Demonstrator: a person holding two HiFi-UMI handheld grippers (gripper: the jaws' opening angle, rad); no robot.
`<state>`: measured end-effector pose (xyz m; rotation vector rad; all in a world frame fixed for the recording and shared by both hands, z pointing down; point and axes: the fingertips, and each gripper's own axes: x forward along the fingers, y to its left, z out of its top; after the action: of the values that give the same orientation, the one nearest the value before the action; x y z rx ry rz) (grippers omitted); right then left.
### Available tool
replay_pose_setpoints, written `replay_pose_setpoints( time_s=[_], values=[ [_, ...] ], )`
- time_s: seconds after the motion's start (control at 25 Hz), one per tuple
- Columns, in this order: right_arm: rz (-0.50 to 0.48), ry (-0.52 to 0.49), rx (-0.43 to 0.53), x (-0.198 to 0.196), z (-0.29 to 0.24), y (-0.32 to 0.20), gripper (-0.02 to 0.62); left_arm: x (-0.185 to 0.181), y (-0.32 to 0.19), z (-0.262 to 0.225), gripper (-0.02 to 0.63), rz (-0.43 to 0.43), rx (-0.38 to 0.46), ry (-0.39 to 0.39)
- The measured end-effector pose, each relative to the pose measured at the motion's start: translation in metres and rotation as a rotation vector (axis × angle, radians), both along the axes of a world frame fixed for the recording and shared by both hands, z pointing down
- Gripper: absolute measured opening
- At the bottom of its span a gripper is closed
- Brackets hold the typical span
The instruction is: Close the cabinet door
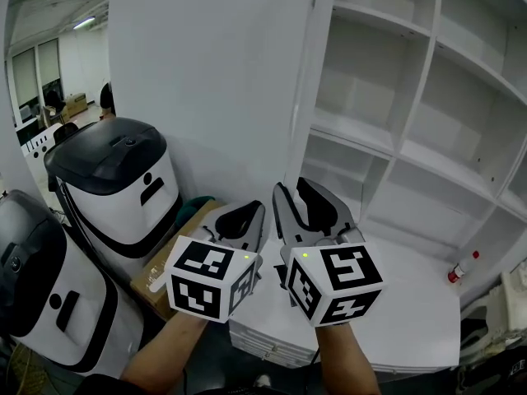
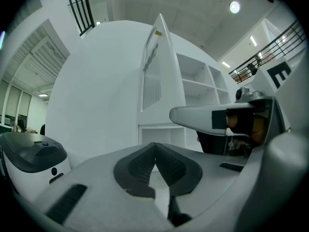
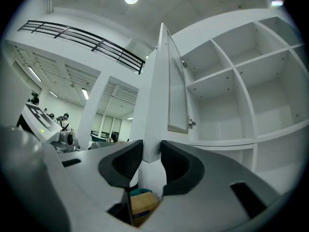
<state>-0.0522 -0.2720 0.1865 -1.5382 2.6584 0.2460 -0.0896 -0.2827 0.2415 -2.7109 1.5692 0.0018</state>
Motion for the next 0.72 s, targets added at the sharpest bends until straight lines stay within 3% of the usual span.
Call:
replay_pose_setpoints(
  time_s=[0.72],
  values=[
    [0.122,0.000,-0.019,0.084,0.000,-0.002,0.081,0.078,-0.011,-0.003,0.012,0.141,0.011,-0.014]
  ],
)
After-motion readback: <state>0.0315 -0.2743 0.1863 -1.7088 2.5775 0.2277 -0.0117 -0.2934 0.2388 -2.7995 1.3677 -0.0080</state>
